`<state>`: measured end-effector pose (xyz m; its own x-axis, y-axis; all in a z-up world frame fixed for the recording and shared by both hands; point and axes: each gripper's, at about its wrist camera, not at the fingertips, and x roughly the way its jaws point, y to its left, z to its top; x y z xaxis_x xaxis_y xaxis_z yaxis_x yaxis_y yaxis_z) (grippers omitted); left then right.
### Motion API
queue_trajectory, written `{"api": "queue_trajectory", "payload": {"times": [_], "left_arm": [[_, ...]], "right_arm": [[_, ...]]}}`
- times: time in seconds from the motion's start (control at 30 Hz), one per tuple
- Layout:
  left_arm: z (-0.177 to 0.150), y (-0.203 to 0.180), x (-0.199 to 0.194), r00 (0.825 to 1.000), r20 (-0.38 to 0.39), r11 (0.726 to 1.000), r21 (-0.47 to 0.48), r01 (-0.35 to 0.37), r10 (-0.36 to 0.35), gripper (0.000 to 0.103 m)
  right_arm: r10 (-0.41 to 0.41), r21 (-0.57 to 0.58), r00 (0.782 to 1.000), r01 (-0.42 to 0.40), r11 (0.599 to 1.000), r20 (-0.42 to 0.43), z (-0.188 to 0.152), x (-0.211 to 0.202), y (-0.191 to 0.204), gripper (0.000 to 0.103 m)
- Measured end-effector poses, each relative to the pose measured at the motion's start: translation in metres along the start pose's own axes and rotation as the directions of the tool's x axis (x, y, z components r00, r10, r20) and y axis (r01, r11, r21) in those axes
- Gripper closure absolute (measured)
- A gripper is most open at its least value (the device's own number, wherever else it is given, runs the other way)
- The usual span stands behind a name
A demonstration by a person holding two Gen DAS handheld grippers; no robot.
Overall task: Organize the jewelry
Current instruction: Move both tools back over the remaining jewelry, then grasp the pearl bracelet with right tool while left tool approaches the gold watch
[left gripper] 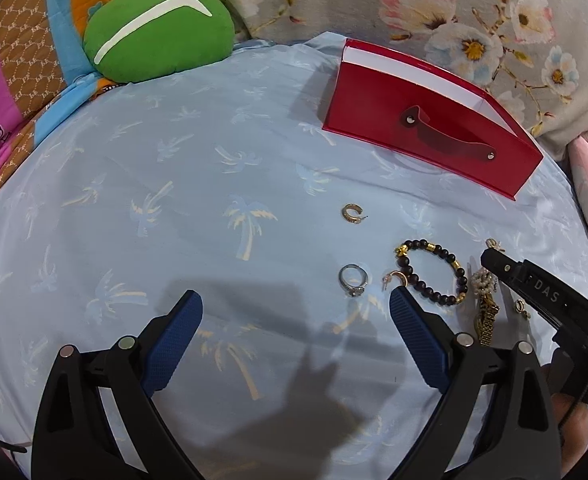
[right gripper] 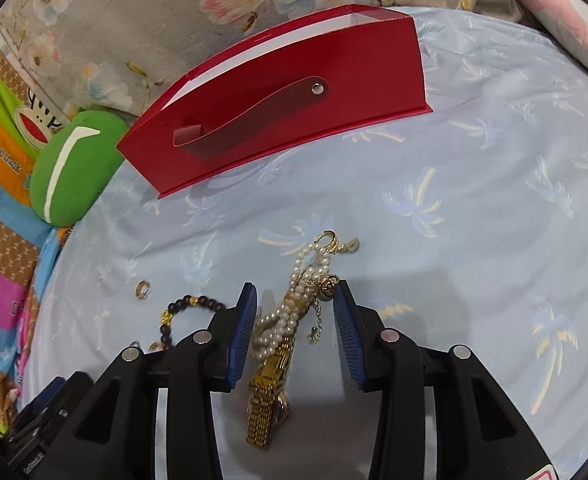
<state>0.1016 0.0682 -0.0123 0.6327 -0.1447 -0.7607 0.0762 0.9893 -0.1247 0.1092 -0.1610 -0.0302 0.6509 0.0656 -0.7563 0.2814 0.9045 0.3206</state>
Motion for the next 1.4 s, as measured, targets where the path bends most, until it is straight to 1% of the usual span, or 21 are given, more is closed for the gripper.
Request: {"api": "queue_trajectory", "payload": {"times": [0.07, 0.1, 0.2, 0.23, 0.4, 0.5, 0.67, 0.77, 0.93, 1.0, 1.1, 1.2, 1.27, 1.33, 1.4], "left_arm": [[0.001, 0.002, -0.001, 1.0, 0.005, 1.0, -0.001, -0.001, 0.001, 0.011], [0.001, 0.003, -0.001, 1.0, 0.007, 1.0, 0.0, -0.001, 0.001, 0.011], [0.001, 0.005, 0.0, 1.0, 0.004, 1.0, -0.006, 0.005, -0.005, 0.011], [0.001, 0.006, 0.001, 1.0, 0.002, 1.0, -0.008, 0.007, -0.007, 0.011], [0.001, 0.006, 0.002, 1.0, -0.007, 1.0, -0.003, 0.025, -0.025, 0.011], [0.003, 0.004, 0.001, 0.999, -0.007, 0.999, 0.0, 0.039, -0.039, 0.011], [0.01, -0.004, 0.001, 0.997, -0.012, 0.997, 0.019, 0.076, -0.076, 0.011], [0.013, -0.017, 0.0, 0.994, -0.017, 0.994, 0.042, 0.105, -0.104, 0.011], [0.004, -0.049, -0.002, 0.985, -0.039, 0.98, 0.097, 0.173, -0.17, 0.011], [-0.003, -0.07, -0.001, 0.98, -0.055, 0.97, 0.143, 0.198, -0.192, 0.011], [-0.013, -0.101, 0.002, 0.975, -0.072, 0.952, 0.212, 0.222, -0.211, 0.011], [-0.02, -0.123, 0.01, 0.971, -0.09, 0.939, 0.249, 0.237, -0.221, 0.011], [-0.022, -0.133, 0.019, 0.97, -0.106, 0.935, 0.264, 0.238, -0.218, 0.016], [-0.023, -0.139, 0.026, 0.969, -0.124, 0.932, 0.269, 0.242, -0.216, 0.027], [-0.024, -0.141, 0.03, 0.965, -0.137, 0.931, 0.265, 0.252, -0.223, 0.032]], "right_arm": [[-0.042, -0.032, 0.999, 0.043, 0.999, 0.007, 0.0, 0.002, 0.004, 0.068], [-0.065, -0.047, 0.998, 0.065, 0.997, 0.012, 0.0, 0.002, 0.006, 0.074], [-0.071, -0.055, 0.997, 0.072, 0.996, 0.017, 0.0, 0.002, 0.003, 0.081], [-0.065, -0.057, 0.998, 0.066, 0.996, 0.018, 0.0, 0.002, 0.003, 0.089], [-0.054, -0.057, 0.998, 0.056, 0.997, 0.024, -0.001, 0.001, 0.002, 0.09], [-0.019, -0.045, 0.999, 0.021, 0.999, 0.043, -0.002, -0.007, -0.001, 0.09], [0.042, -0.045, 0.994, -0.037, 0.998, 0.096, -0.005, -0.044, -0.013, 0.09], [0.043, -0.084, 0.992, -0.033, 0.996, 0.121, -0.014, -0.068, -0.02, 0.09], [0.013, -0.12, 0.991, 0.004, 0.993, 0.135, -0.037, -0.095, -0.039, 0.09], [0.003, -0.122, 0.991, 0.014, 0.992, 0.135, -0.045, -0.102, -0.046, 0.09], [0.004, -0.113, 0.993, 0.01, 0.993, 0.122, -0.052, -0.105, -0.054, 0.09], [0.003, -0.099, 0.993, 0.008, 0.995, 0.116, -0.057, -0.105, -0.062, 0.09], [0.0, -0.088, 0.994, 0.01, 0.996, 0.112, -0.059, -0.105, -0.068, 0.09], [-0.002, -0.073, 0.994, 0.01, 0.997, 0.11, -0.06, -0.104, -0.074, 0.09], [-0.004, -0.063, 0.994, 0.011, 0.998, 0.108, -0.061, -0.102, -0.077, 0.089]]}}
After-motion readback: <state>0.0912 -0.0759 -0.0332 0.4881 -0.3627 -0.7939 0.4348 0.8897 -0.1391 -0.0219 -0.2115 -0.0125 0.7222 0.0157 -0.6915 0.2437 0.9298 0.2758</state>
